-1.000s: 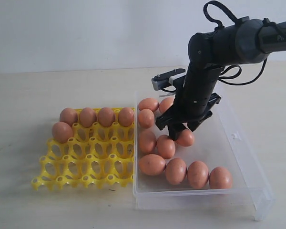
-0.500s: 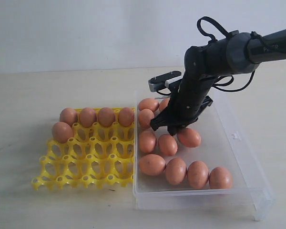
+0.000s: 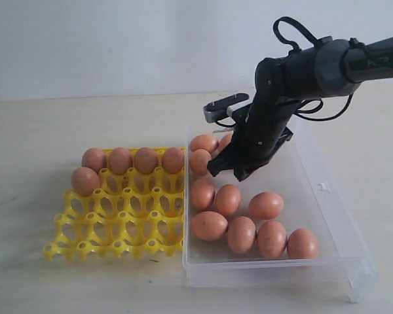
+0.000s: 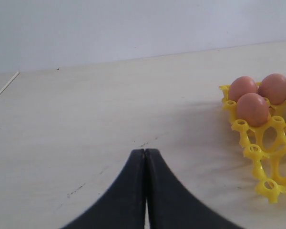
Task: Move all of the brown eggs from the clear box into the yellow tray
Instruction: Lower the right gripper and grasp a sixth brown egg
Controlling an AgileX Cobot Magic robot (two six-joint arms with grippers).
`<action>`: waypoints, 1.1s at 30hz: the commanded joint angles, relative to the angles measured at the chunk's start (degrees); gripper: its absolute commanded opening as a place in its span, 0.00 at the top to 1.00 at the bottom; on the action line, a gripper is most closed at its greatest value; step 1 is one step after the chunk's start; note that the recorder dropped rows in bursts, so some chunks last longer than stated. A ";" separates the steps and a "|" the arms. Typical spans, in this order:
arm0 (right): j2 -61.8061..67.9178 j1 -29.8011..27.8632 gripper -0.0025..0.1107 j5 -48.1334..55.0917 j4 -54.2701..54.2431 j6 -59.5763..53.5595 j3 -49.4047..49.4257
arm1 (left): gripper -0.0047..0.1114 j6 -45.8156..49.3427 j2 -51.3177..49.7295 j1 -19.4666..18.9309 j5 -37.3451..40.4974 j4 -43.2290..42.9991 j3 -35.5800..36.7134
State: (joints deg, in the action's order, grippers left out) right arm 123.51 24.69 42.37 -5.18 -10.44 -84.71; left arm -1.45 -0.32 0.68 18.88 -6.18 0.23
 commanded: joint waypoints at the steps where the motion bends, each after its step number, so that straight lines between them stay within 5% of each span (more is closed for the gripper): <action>1: -5.27 -0.04 0.88 1.46 -0.26 -2.69 -0.20 | 0.96 -0.25 0.32 -0.07 -0.58 0.16 -0.23; 9: -10.42 -0.04 0.47 5.09 -5.55 -0.14 -0.20 | 0.96 -0.25 0.32 -0.07 -0.58 0.16 -0.23; 18: -9.82 1.29 0.46 8.77 1.47 -2.38 2.89 | 0.96 -0.25 0.32 -0.07 -0.58 0.16 -0.23; 33: -15.73 1.98 0.46 -1.39 1.88 -7.21 14.40 | 0.96 -0.25 0.32 -0.07 -0.58 0.16 -0.23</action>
State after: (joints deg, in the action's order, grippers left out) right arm 108.79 26.52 42.64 -1.05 -19.99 -71.06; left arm -1.45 -0.32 0.68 18.88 -6.18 0.23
